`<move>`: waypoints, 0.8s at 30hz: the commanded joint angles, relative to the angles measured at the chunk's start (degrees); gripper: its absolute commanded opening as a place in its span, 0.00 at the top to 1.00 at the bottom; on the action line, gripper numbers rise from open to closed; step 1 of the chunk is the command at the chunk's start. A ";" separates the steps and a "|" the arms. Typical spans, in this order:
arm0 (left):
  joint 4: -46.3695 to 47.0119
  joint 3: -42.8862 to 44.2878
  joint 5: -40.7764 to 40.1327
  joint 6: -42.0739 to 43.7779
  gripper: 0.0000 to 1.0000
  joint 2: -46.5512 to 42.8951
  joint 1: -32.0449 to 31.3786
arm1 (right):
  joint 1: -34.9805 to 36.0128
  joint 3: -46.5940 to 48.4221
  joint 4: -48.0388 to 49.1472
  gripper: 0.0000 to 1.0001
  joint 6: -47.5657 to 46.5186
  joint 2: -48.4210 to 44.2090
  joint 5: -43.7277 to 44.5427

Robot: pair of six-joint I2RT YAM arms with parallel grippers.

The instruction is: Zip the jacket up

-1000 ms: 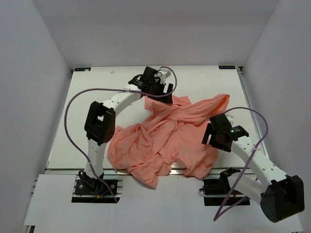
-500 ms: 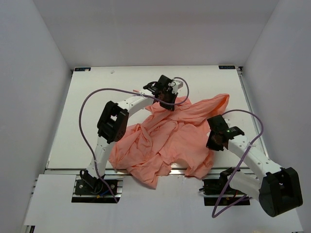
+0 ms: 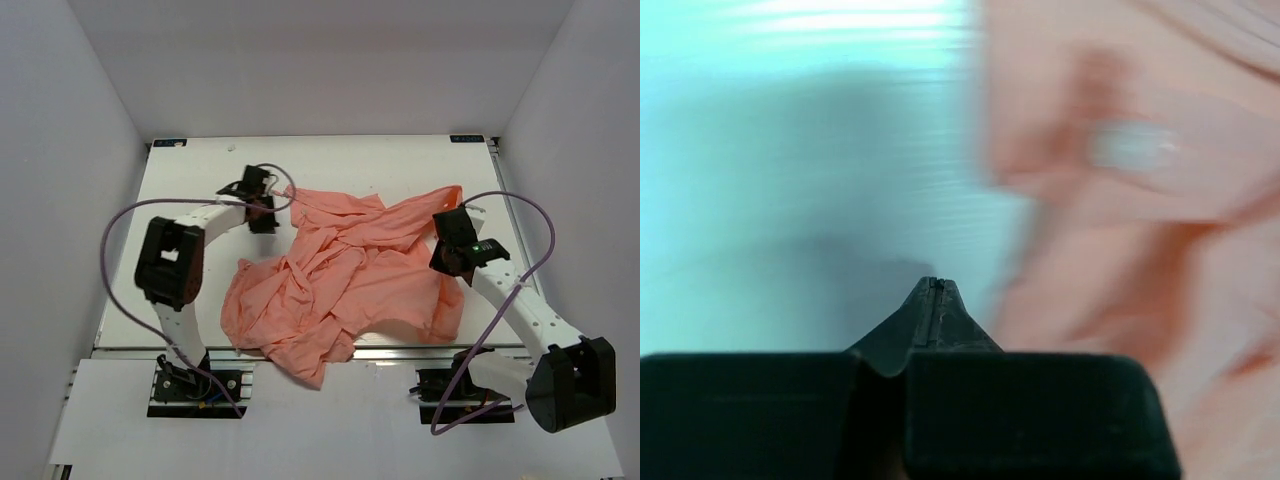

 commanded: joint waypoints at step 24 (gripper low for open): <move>-3.22 1.47 7.64 7.00 0.02 -4.12 -9.07 | -8.24 14.75 4.67 1.00 -6.27 -1.60 1.28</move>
